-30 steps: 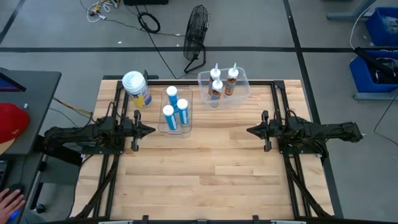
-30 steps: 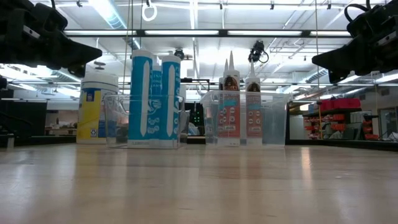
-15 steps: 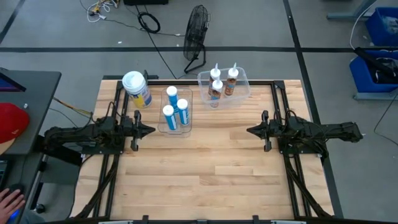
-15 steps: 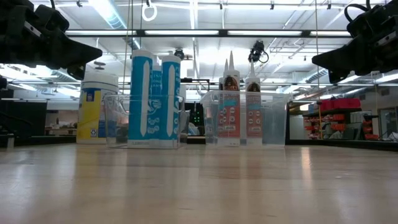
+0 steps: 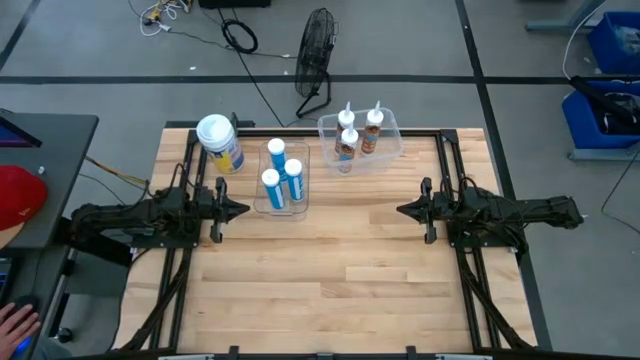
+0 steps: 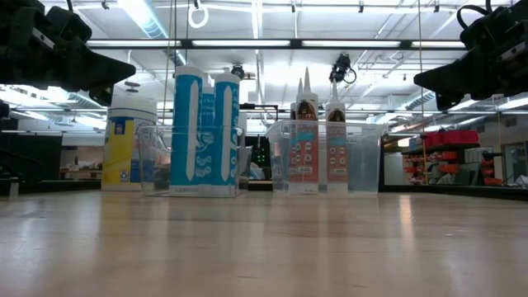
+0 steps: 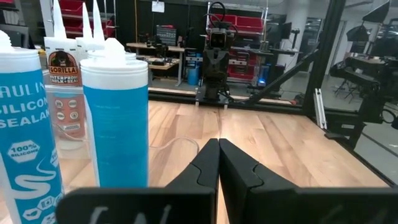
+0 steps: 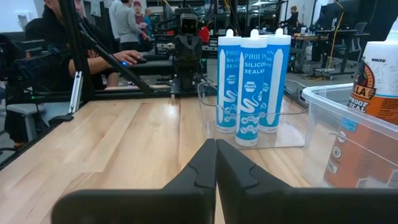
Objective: Pick & place silicon tubes, Sealant and Lysol wipes
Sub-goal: Return to Home Position
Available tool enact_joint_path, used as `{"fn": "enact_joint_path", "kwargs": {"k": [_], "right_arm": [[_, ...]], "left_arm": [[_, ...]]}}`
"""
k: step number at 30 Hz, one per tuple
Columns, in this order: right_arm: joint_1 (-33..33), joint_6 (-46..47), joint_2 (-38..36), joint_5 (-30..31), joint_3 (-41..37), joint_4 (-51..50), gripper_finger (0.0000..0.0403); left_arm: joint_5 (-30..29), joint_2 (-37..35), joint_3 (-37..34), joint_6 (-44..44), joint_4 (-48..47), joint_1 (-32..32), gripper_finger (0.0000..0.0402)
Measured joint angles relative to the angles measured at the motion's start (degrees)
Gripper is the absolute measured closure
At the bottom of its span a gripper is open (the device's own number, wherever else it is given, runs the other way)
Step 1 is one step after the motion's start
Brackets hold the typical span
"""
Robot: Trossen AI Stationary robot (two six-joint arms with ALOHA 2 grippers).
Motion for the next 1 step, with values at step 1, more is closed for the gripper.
{"fn": "enact_joint_path", "kwargs": {"k": [1], "right_arm": [[0.01, 0.0, 0.0, 0.0, 0.02, 0.0, 0.0392]], "left_arm": [[0.02, 0.0, 0.0, 0.0, 0.03, 0.0, 0.039]]}}
